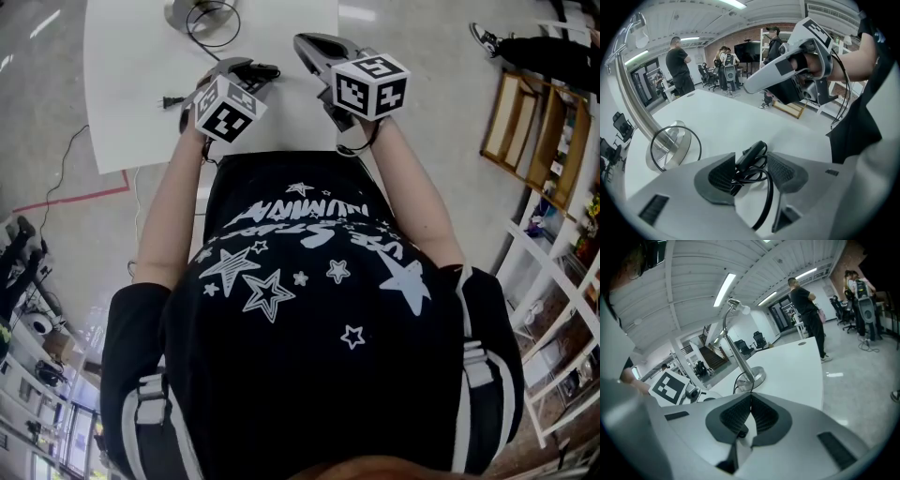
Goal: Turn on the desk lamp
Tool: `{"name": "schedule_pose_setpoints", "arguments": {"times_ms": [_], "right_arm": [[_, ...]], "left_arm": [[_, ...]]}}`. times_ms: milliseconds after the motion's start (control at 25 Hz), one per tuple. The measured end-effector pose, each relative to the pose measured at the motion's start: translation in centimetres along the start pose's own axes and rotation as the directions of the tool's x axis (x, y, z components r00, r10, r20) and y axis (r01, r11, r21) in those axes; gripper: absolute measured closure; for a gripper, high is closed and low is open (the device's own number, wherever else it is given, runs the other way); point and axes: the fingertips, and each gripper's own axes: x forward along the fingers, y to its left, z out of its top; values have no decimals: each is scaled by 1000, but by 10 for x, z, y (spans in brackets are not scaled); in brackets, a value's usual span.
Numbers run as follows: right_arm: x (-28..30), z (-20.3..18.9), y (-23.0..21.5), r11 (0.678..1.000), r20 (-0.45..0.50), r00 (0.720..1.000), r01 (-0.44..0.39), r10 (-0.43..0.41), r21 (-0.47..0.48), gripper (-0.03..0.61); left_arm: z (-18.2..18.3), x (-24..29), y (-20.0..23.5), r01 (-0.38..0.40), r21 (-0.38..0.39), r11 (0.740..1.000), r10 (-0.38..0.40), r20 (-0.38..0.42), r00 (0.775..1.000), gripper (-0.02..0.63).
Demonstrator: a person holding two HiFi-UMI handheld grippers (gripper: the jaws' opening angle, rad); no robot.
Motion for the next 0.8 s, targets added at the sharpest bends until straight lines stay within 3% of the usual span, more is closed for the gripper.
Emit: {"name": "schedule_pose_setpoints", "arguments": {"times_ms": [200,400,560,800], "right_arm": [[19,-19,21,983,-144,987,-95,73,-158,574],[35,-48,33,925,-317,942,-215,112,-312,574],[45,-65,38,888,-415,898,-305,148,-344,574],[59,-69,32,861,-489,860,-353,145,-365,574]], "left_arm": [[-3,0,3,2,3,1000,-2,3,1000,382],[-6,2,1,-3,1,1000,3,6,1000,383],[-6,2,0,-4,-5,1000,4,11,1000,383],[-7,4,3,-1,-12,1000,1,12,1000,383]]}}
